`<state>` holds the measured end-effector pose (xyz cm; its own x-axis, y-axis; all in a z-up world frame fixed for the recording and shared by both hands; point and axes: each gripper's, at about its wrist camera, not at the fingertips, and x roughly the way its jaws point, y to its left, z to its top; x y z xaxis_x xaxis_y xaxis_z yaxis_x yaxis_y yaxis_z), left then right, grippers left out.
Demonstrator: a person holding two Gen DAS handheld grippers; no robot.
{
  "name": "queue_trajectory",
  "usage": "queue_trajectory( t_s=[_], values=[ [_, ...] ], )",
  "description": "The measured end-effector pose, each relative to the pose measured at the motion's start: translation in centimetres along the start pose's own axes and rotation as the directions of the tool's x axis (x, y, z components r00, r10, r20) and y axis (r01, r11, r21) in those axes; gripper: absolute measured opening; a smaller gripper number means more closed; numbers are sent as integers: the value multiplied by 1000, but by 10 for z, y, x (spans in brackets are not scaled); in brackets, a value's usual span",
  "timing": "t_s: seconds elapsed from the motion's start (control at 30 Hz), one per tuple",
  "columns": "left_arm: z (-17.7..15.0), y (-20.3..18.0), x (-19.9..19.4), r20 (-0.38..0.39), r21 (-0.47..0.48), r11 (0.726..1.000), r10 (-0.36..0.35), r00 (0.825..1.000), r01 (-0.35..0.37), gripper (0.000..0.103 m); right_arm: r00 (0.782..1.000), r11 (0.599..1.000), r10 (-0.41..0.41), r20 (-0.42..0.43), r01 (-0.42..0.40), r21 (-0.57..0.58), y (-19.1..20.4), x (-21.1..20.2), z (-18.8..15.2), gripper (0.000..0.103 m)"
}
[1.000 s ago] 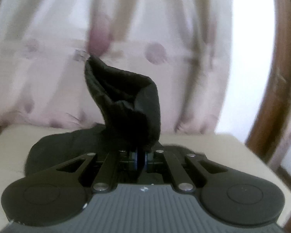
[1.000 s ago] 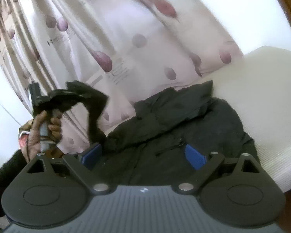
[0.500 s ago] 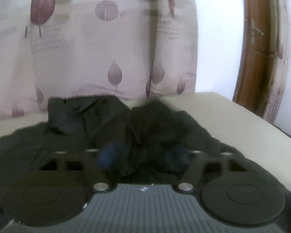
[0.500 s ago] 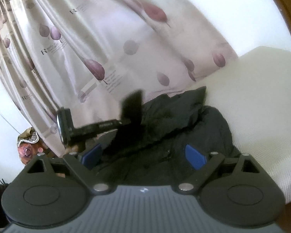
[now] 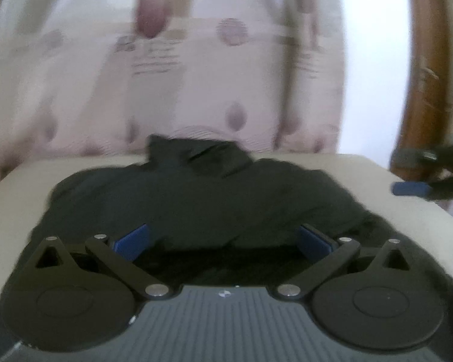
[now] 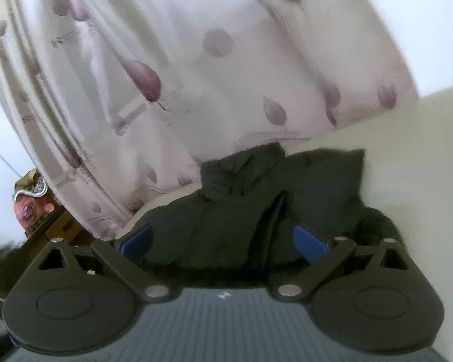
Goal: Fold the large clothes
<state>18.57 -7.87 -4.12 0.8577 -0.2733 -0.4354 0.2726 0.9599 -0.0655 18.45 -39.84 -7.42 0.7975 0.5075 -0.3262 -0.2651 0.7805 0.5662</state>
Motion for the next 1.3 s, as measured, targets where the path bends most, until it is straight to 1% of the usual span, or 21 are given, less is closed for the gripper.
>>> queue_trajectory(
  t_s=[0.17,0.23,0.27,0.3,0.33,0.4,0.43,0.5,0.57,0.6,0.63,0.7,0.77,0.83,0.9,0.97,1.07,1.13,1.2,1.23,1.3],
  values=[
    [-15,36,-19,-52,-83,993,76,996,-80,103,988,997,-82,-133,82,-4,-19,93,17,100],
    [-17,47,-21,-65,-109,989,89,994,-96,103,980,997,-75,-186,78,10,-25,124,14,99],
    [-18,52,-21,-69,-110,988,99,993,-106,103,976,998,-60,-209,64,13,-25,136,11,79],
    [-18,55,-21,-71,-104,988,111,991,-118,103,974,998,-54,-218,56,3,-23,143,10,40],
    [-18,57,-20,-71,-94,987,123,990,-130,103,970,998,-67,-233,60,-35,-18,150,8,29],
    [-17,62,-17,-74,-82,987,134,988,-140,103,975,990,-95,-201,72,-121,-5,151,9,19],
    [-16,64,-15,-75,-83,987,135,988,-141,103,983,986,-88,-159,63,-155,1,146,12,17],
    [-13,70,-11,-76,-94,985,137,988,-144,103,990,974,-110,-86,90,-210,6,136,25,14],
    [-9,75,-8,-77,-114,984,132,988,-140,103,989,957,-141,-40,126,-262,6,130,34,13],
    [-7,78,-6,-75,-127,982,128,989,-137,103,983,940,-182,-38,163,-299,3,132,36,11],
    [-5,80,-4,-74,-136,981,129,989,-138,103,977,932,-208,-43,185,-313,-1,136,36,11],
    [-2,84,0,-72,-152,978,136,988,-146,103,976,948,-190,-106,154,-279,-18,146,32,10],
    [4,87,4,-54,-153,977,145,988,-152,103,961,940,-230,-151,179,-291,-29,160,20,10],
    [15,91,8,-18,-140,973,180,983,-181,103,956,938,-244,-164,190,-289,-39,168,8,10],
    [27,96,17,16,-129,974,191,982,-187,103,956,940,-245,-161,193,-283,-44,171,3,9],
    [39,100,28,48,-120,971,216,975,-209,98,953,935,-254,-166,198,-293,-45,174,1,9],
    [51,111,52,79,-131,973,203,976,-191,97,946,932,-269,-183,208,-296,-45,179,1,8],
    [54,118,77,32,-123,973,199,979,-194,82,944,933,-273,-187,213,-290,-46,179,2,8],
    [51,123,101,-51,-91,980,175,983,-179,78,942,929,-280,-184,218,-299,-45,183,2,7],
    [47,124,113,-101,-72,979,181,978,-189,75,943,927,-282,-179,220,-303,-43,184,1,7],
    [36,129,126,-170,-86,971,207,964,-223,74,944,929,-279,-173,220,-299,-44,184,-1,7]
  ],
)
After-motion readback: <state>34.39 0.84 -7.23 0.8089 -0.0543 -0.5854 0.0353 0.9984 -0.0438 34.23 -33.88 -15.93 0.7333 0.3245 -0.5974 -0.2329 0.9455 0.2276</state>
